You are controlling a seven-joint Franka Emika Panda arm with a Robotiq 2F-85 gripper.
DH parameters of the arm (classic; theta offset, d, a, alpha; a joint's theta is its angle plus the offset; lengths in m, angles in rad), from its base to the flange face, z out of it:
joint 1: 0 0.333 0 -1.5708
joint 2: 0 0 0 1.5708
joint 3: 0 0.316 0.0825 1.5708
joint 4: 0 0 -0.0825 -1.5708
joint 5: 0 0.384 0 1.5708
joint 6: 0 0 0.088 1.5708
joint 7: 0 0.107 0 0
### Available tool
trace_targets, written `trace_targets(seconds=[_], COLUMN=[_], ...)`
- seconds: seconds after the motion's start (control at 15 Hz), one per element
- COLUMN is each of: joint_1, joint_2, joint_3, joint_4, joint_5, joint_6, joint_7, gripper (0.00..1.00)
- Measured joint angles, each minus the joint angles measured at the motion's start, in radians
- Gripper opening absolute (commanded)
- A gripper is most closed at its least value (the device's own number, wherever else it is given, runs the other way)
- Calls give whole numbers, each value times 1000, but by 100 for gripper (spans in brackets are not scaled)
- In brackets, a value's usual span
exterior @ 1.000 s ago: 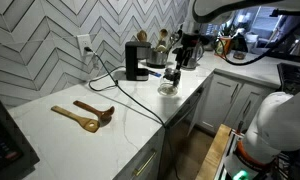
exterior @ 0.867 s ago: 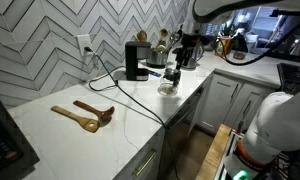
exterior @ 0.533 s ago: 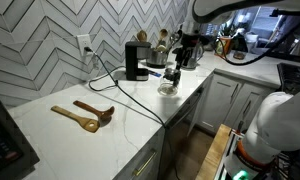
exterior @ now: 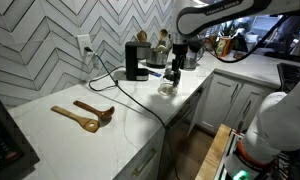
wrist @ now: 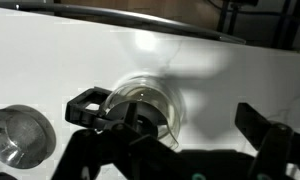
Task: Open the black lid of the coffee jar
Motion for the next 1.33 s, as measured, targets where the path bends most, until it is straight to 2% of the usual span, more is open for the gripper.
trace_targets(seconds=[0.47, 1.33], joint_1=[0, 2], joint_2=[122, 156], joint_3=[51, 60], joint_4=[57, 87], joint_5=[-192, -202], joint_6=[0, 9], joint_7=[66, 70], gripper=[100, 100])
